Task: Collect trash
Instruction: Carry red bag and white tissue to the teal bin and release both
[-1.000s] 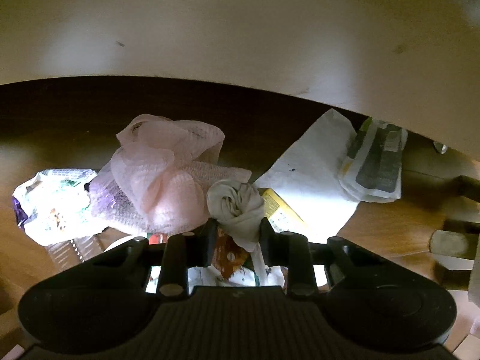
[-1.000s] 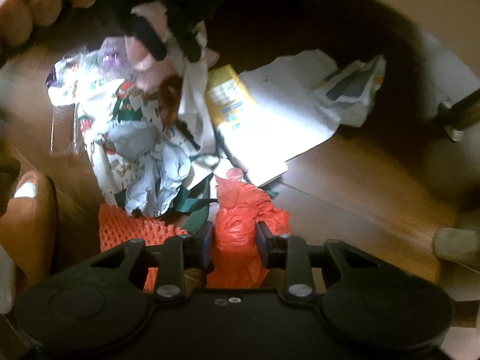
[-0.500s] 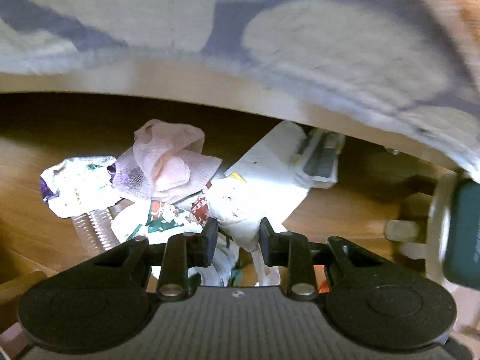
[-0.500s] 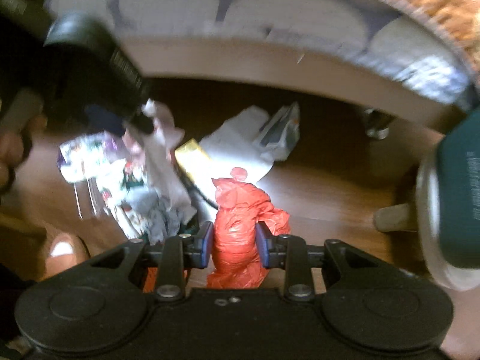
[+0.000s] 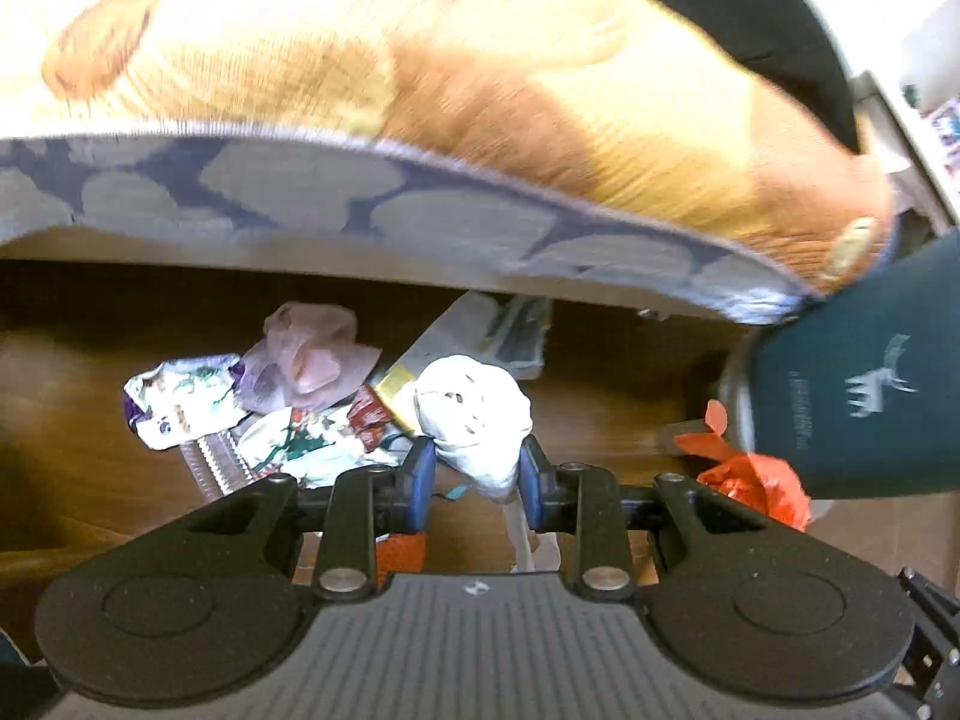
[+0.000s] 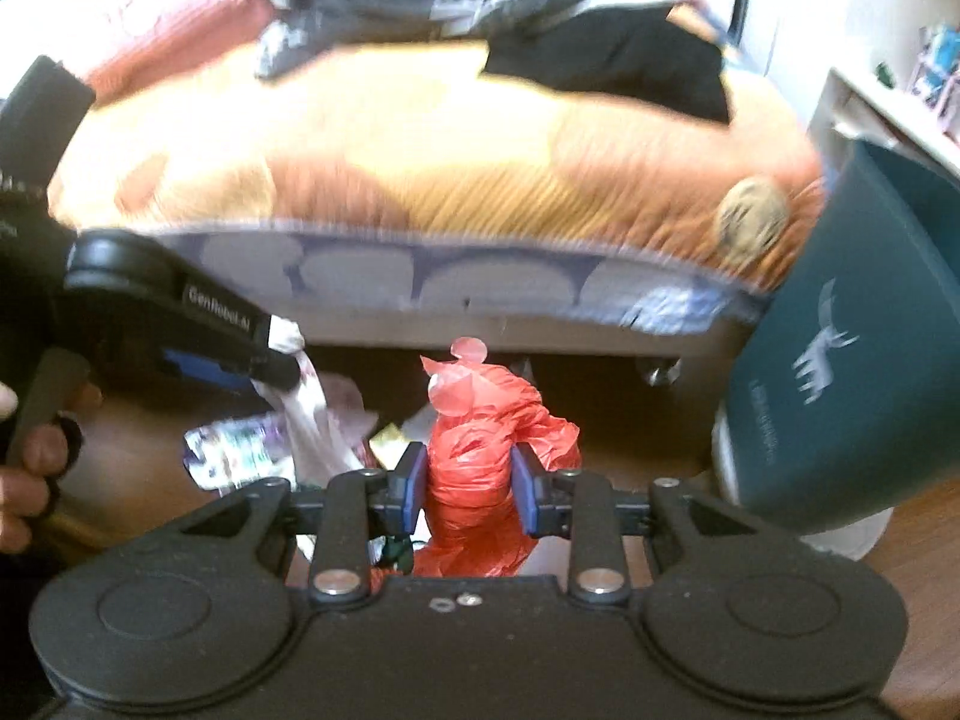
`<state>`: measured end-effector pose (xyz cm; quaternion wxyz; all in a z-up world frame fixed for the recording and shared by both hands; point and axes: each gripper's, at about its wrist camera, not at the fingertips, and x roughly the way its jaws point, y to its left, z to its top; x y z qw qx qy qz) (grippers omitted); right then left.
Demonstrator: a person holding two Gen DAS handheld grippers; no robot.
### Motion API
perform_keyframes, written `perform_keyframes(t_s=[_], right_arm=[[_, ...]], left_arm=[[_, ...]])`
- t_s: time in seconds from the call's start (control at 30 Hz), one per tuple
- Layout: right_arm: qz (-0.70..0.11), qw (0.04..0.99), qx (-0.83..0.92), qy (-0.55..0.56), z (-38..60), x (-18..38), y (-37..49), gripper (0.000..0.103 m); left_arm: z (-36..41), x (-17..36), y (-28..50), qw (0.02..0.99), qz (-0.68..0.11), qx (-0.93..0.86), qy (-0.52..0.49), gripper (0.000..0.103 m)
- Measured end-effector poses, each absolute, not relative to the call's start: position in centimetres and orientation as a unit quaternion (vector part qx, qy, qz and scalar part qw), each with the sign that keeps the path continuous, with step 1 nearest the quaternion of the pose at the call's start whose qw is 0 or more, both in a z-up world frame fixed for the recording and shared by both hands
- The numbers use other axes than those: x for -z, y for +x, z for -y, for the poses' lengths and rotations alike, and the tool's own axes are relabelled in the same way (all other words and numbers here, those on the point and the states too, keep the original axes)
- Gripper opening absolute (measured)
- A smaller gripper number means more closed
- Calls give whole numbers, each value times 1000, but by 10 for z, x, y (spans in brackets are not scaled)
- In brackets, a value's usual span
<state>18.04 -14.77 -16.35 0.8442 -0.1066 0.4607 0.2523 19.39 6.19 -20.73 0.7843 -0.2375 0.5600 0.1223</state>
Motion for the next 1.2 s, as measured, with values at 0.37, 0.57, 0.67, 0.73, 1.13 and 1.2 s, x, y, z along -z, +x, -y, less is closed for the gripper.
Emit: perform_keyframes(t_s=[0.37, 0.57, 0.67, 0.73, 1.13, 1.2], right_arm=[[-385, 887, -248, -57, 215, 68, 184, 29], [-341, 913, -218, -48, 264, 26, 217, 29], [-329, 924, -187, -47, 291, 19, 239, 29], [-329, 928, -169, -42, 308, 18, 253, 29], [-359, 929, -89, 10, 382, 38, 339, 30], [-364, 928, -80, 7, 389, 46, 346, 30]], left_arm=[[-4, 102, 208, 839, -502, -59, -200, 29], [42, 54, 243, 860, -482, -8, -167, 29], [69, 34, 268, 868, -473, 21, -149, 29], [89, 23, 285, 872, -468, 41, -137, 29], [212, 11, 368, 873, -463, 133, -73, 29], [226, 18, 380, 871, -467, 138, -65, 29]])
